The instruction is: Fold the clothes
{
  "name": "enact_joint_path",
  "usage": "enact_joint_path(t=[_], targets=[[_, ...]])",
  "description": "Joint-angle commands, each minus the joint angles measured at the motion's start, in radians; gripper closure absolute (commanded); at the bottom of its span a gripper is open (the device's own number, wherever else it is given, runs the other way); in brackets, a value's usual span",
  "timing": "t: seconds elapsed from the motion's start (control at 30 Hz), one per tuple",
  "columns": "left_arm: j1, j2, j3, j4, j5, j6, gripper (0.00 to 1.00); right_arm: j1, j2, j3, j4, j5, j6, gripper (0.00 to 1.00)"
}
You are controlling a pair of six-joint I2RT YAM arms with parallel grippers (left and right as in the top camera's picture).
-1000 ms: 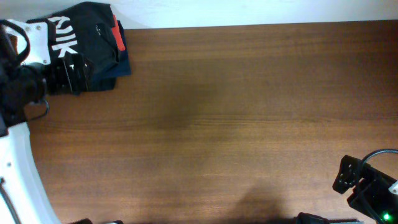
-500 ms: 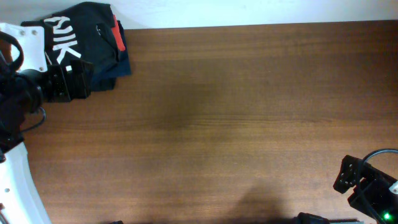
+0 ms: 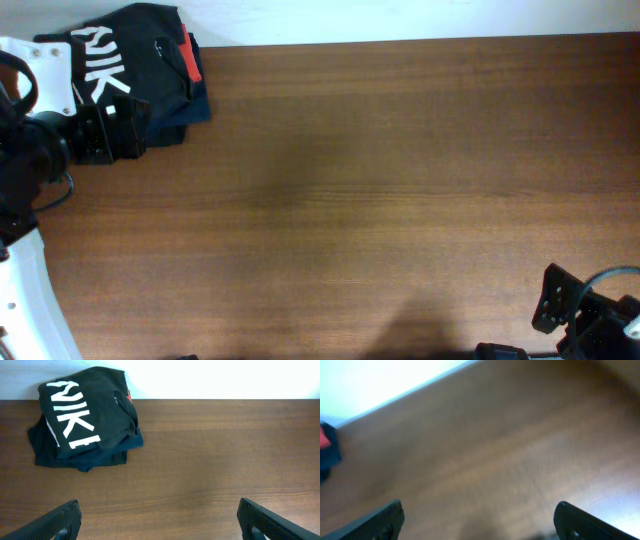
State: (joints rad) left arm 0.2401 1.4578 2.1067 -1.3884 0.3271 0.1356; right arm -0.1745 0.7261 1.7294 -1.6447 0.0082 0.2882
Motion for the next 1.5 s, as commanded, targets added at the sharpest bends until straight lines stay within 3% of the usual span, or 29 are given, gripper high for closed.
enact_joint_path(t=[0.0, 0.1, 0.17, 0.33, 0.5, 0.83, 1.0, 1.17, 1.47], targets=[[-0.003, 0.004, 0.002, 0.003, 0.017, 0.020, 0.01, 0.081, -0.102, -0.127, 0.116, 0.035, 0.004, 0.01], [-0.003, 0.004, 0.002, 0.003, 0.017, 0.020, 0.01, 0.151, -0.268, -0.400, 0.348, 0.095, 0.004, 0.01], [-0.003, 0.004, 0.002, 0.003, 0.017, 0.020, 0.01, 0.188, -0.420, -0.679, 0.566, 0.106, 0.003, 0.01], [-0.003, 0.004, 0.002, 0.003, 0.018, 0.020, 0.01, 0.202, -0.577, -1.032, 0.924, 0.112, -0.004, 0.01], [-0.003, 0.004, 0.002, 0.003, 0.017, 0.020, 0.01, 0.203, -0.724, -1.331, 1.231, 0.109, -0.012, 0.01], [-0.002, 0.004, 0.002, 0.003, 0.017, 0.020, 0.01, 0.201, -0.723, -1.711, 1.836, 0.100, -0.019, 0.01], [-0.002, 0.004, 0.002, 0.003, 0.017, 0.019, 0.01, 0.202, -0.723, -1.724, 1.812, 0.092, -0.023, 0.01], [-0.002, 0.004, 0.002, 0.003, 0.017, 0.019, 0.01, 0.201, -0.723, -1.724, 1.566, 0.059, -0.023, 0.01], [-0.002, 0.004, 0.002, 0.003, 0.017, 0.020, 0.01, 0.201, -0.722, -1.724, 1.567, 0.052, -0.051, 0.01]])
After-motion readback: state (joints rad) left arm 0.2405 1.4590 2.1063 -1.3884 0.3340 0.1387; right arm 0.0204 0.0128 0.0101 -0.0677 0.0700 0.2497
